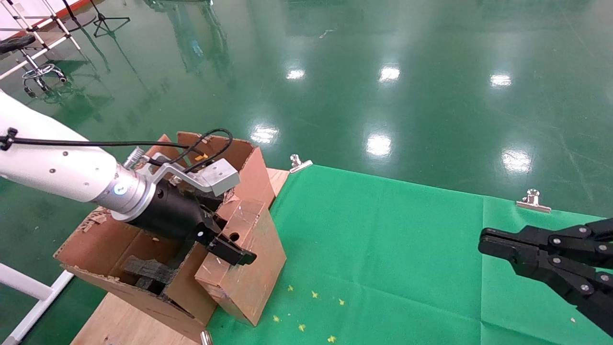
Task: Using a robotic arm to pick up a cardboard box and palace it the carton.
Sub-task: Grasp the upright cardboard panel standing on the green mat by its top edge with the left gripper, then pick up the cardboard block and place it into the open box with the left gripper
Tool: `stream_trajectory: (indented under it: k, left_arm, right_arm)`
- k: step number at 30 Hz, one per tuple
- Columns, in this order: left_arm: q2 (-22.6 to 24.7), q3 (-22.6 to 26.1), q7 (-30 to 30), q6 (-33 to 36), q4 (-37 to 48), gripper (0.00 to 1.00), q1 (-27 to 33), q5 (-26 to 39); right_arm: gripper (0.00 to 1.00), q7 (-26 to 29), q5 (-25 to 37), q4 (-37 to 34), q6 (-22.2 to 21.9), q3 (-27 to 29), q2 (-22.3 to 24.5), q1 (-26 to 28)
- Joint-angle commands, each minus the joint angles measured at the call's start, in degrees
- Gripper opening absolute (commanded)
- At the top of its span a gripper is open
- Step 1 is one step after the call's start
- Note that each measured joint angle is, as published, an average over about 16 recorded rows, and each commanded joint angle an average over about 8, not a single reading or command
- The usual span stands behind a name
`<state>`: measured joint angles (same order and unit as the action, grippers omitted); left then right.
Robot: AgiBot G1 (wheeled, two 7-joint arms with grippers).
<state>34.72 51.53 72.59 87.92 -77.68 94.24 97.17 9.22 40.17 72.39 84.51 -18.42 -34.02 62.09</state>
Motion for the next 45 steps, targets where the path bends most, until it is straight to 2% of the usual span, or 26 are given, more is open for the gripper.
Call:
stream_trajectory:
  k: [1, 2, 30, 35, 41, 45]
  left_arm:
    - [0.04, 0.1, 0.0, -0.01, 0.01, 0.05, 0.09, 0.09]
    - [0.03, 0.07, 0.0, 0.0, 0.01, 0.0, 0.07, 0.07]
    - [-0.01, -0.58, -0.62, -0.06, 0.63, 0.0, 0.15, -0.46]
    - [-0.75, -2.2, -3.26, -0.28, 1.55, 0.0, 2.64, -2.87]
    - [-4.04, -7.08, -8.13, -1.05, 2.28, 0.0, 8.06, -8.75]
    - [-6.35, -9.94, -11.57, -0.7, 3.12, 0.0, 12.63, -10.23]
  right_arm:
    - [1.0, 0.0, 0.0, 0.0, 0.0, 0.0, 0.0, 0.0]
    - [1.0, 0.0, 0.0, 0.0, 0.0, 0.0, 0.0, 0.0]
    - [1.0, 0.0, 0.0, 0.0, 0.0, 0.0, 0.0, 0.0]
    - [1.0, -0.01, -0.01, -0.01, 0.0, 0.0, 0.0, 0.01]
    - [1.0, -0.01, -0.01, -0.01, 0.0, -0.01, 0.0, 0.01]
    - [1.0, -0.01, -0.01, -0.01, 0.0, -0.02, 0.0, 0.01]
